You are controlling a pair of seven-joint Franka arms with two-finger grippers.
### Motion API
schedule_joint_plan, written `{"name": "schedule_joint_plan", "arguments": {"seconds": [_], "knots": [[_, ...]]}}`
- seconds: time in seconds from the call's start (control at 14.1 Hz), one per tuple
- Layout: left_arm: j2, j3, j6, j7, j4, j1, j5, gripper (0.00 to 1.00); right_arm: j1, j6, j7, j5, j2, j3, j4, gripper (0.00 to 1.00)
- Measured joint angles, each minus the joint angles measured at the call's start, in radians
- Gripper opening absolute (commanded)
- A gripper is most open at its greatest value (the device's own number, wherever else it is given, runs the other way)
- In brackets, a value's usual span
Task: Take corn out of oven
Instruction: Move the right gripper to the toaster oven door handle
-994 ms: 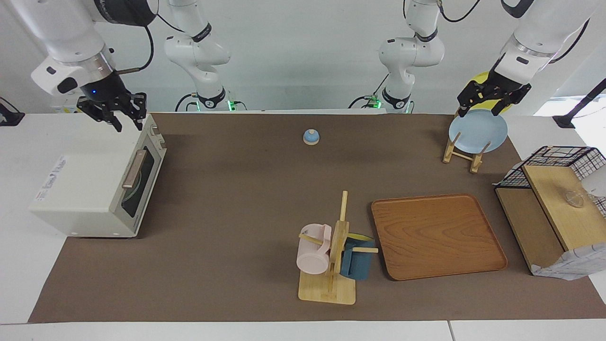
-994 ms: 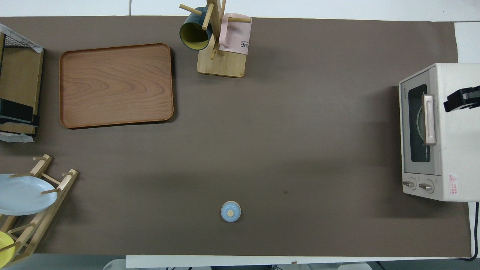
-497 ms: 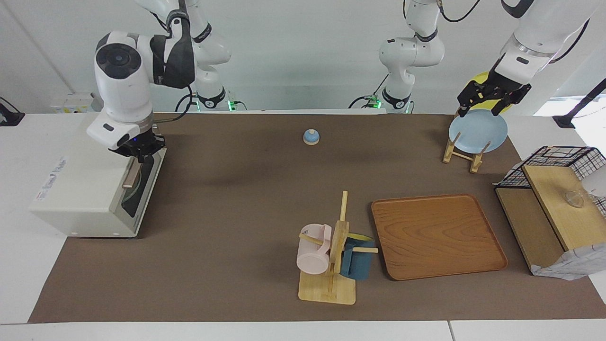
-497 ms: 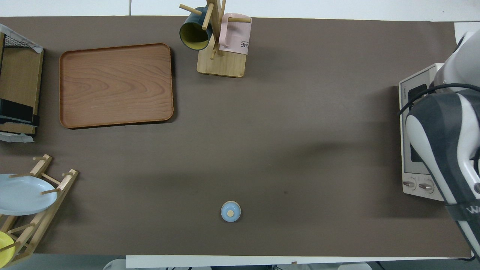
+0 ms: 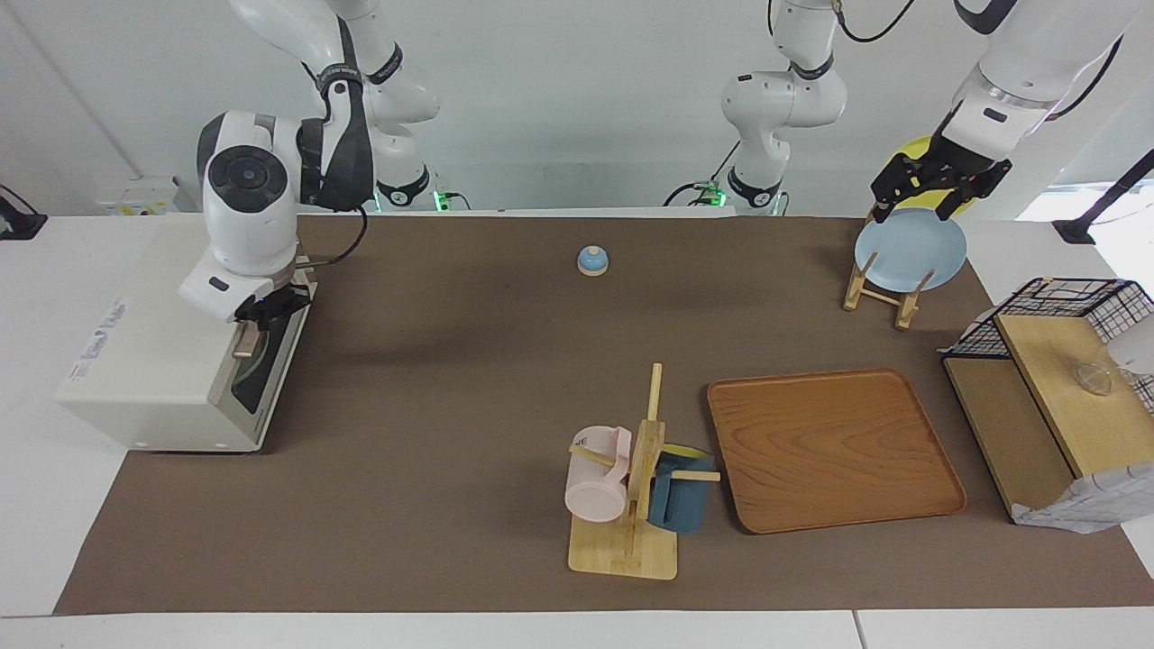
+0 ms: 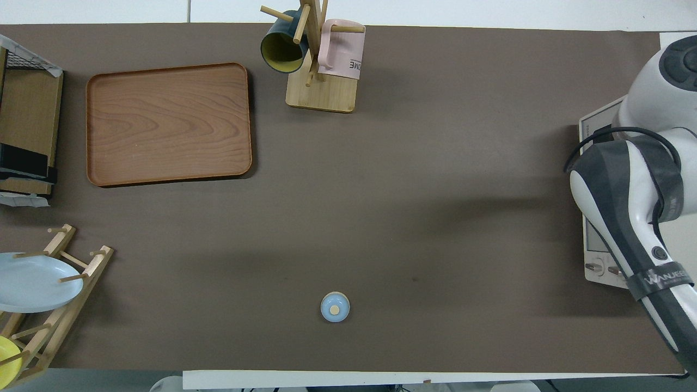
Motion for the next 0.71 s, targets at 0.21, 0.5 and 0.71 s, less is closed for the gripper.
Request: {"name": "schedule_joint_plan", "arguments": {"seconds": [0.21,0.5,0.71], "knots": [[0.000,0.000,0.000,0.000,0.000,0.000,0.000,1.00,0.000,0.000,-0.002,-0.014,-0.001,0.001,-0.003,0.00],[0.000,0.000,0.000,0.000,0.000,0.000,0.000,1.00,0.000,0.012,-0.010,-0.014,-0.003,0.001,-0.011,0.00],[0.000,0.000,0.000,0.000,0.000,0.000,0.000,1.00,0.000,0.054,0.008,-0.014,-0.023,0.000,-0.046,0.00]]}}
